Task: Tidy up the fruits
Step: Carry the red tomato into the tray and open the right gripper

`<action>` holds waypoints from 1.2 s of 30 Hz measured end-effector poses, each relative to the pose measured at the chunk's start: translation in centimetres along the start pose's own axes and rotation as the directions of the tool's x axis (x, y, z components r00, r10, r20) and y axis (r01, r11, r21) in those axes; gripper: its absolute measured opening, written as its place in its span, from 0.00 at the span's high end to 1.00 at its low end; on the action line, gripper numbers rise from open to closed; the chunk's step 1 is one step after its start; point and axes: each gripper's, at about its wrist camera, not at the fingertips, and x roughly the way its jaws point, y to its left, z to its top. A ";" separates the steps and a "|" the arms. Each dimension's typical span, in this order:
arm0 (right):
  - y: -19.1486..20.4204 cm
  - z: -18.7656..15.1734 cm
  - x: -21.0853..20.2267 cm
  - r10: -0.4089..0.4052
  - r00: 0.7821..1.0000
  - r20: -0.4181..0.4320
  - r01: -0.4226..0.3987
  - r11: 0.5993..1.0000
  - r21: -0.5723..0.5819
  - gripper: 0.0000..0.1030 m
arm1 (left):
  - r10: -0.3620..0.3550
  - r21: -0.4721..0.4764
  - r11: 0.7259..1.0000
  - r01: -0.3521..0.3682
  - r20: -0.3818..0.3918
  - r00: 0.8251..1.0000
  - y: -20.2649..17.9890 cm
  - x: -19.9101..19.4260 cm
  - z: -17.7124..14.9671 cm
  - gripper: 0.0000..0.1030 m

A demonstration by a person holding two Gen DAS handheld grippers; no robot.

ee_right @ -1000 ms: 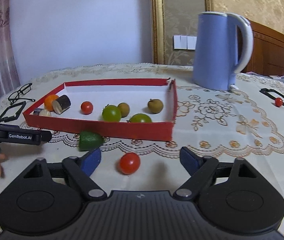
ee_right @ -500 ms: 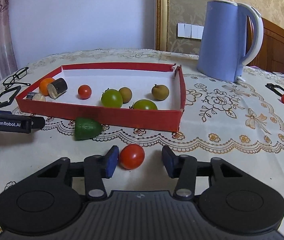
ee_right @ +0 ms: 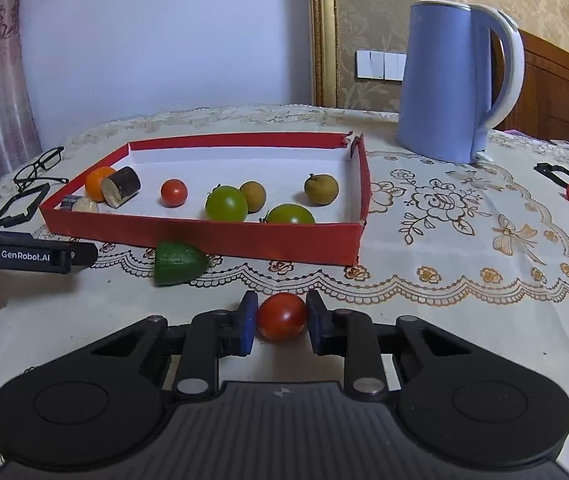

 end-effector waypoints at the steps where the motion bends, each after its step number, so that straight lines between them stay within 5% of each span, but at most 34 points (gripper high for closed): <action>1: 0.0 0.0 -0.1 0.001 1.000 0.000 -0.001 1.000 -0.003 0.76 | 0.000 0.000 1.000 0.000 0.000 1.000 0.0 0.0 0.0 0.00; 10: 0.0 2.5 -2.3 -0.010 0.995 0.099 0.013 1.000 -0.024 0.76 | 0.000 0.000 1.000 0.000 0.000 1.000 0.1 0.0 0.0 0.00; 19: 1.6 7.4 2.3 -0.051 0.990 0.129 0.058 0.997 -0.055 0.76 | 0.000 0.000 1.000 0.000 0.000 1.000 0.1 0.0 0.0 0.00; 29: 0.1 10.6 12.1 -0.119 0.993 -0.003 0.119 0.993 -0.002 0.76 | 0.000 0.000 1.000 0.000 0.000 1.000 0.1 0.0 0.0 0.00; 36: 0.9 10.4 14.0 -0.138 0.990 -0.039 0.135 0.989 -0.062 0.76 | 0.000 0.000 1.000 0.000 0.000 1.000 0.1 0.0 0.0 0.00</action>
